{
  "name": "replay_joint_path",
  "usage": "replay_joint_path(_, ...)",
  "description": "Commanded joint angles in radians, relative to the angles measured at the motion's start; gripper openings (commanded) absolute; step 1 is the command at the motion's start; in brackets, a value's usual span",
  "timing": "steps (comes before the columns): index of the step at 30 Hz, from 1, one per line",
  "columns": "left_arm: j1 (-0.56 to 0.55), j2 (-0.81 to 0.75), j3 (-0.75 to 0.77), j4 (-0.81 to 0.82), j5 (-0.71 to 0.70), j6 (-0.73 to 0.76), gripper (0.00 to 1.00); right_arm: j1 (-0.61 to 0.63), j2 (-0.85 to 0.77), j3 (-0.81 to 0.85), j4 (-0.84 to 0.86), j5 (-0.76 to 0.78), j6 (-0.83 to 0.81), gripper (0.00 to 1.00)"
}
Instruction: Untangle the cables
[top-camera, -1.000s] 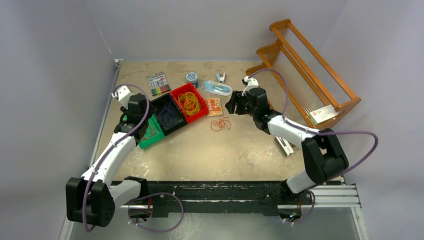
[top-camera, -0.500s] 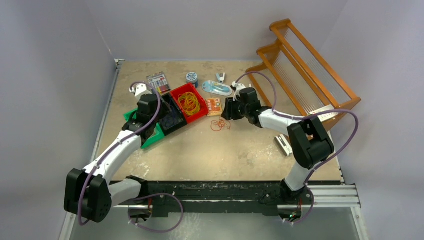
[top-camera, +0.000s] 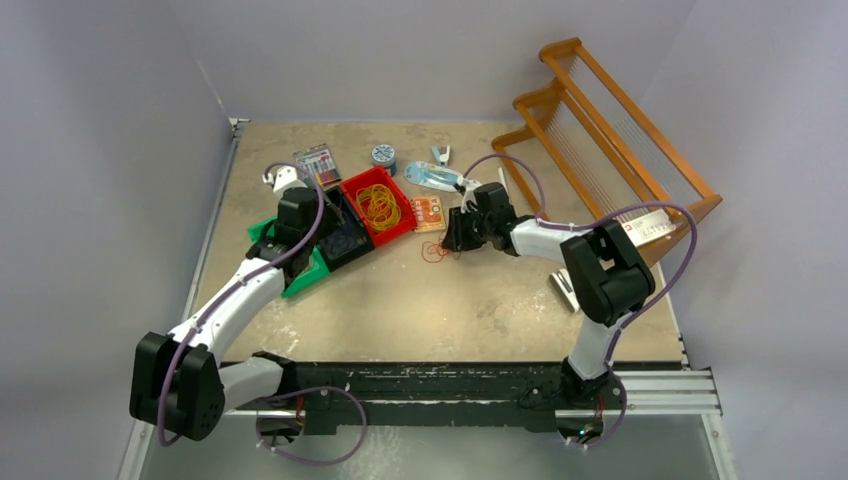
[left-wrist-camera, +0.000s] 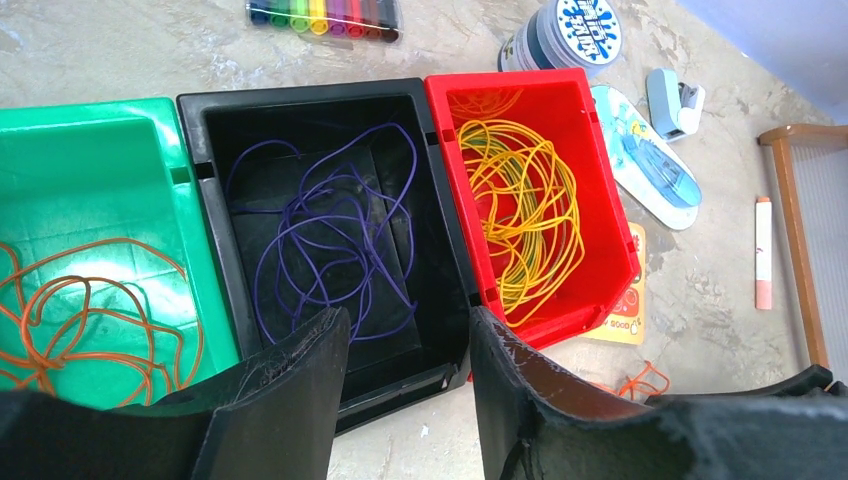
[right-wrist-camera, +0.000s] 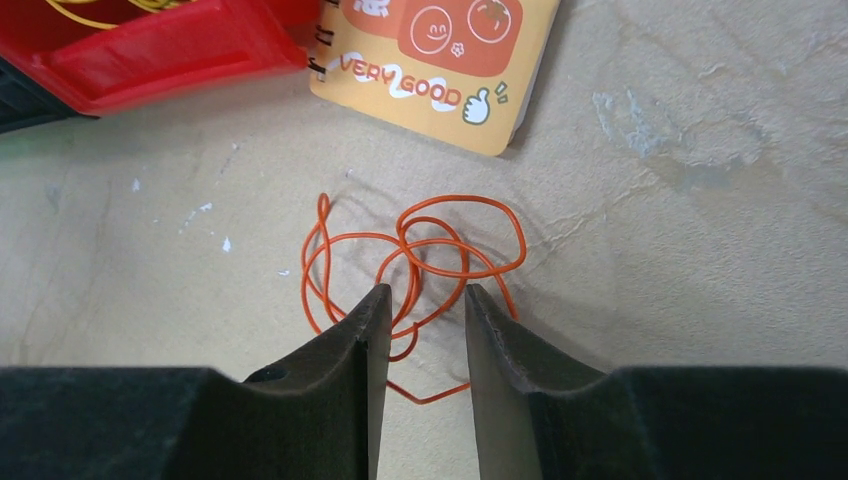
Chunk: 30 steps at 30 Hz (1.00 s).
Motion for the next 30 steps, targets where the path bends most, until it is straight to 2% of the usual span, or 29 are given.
replay_joint_path(1, -0.003, 0.006, 0.028, 0.056, 0.012, 0.011, 0.46, 0.005, 0.001, 0.016, 0.000, -0.019, -0.012, 0.33)
replay_joint_path(4, -0.002, 0.012, 0.032, 0.058, 0.014, 0.012, 0.46, 0.006, -0.007, 0.015, 0.010, -0.015, -0.012, 0.24)
replay_joint_path(9, -0.002, 0.012, 0.034, 0.058, 0.010, 0.020, 0.46, 0.009, -0.054, 0.003, 0.030, -0.001, -0.019, 0.17)
replay_joint_path(19, -0.002, 0.006, 0.024, 0.059, 0.003, 0.029, 0.46, 0.010, -0.197, -0.033, 0.029, 0.081, -0.048, 0.13)
replay_joint_path(20, -0.003, 0.006, 0.023, 0.060, 0.004, 0.029, 0.45, 0.009, -0.203, -0.031, 0.020, 0.080, -0.056, 0.14)
replay_joint_path(25, -0.002, 0.011, 0.026, 0.063, 0.005, 0.031, 0.46, 0.013, -0.182, -0.015, -0.055, -0.012, -0.118, 0.33)
replay_joint_path(30, -0.002, 0.019, 0.025, 0.067, 0.008, 0.028, 0.45, 0.077, -0.104, 0.056, -0.143, -0.031, -0.179, 0.53)
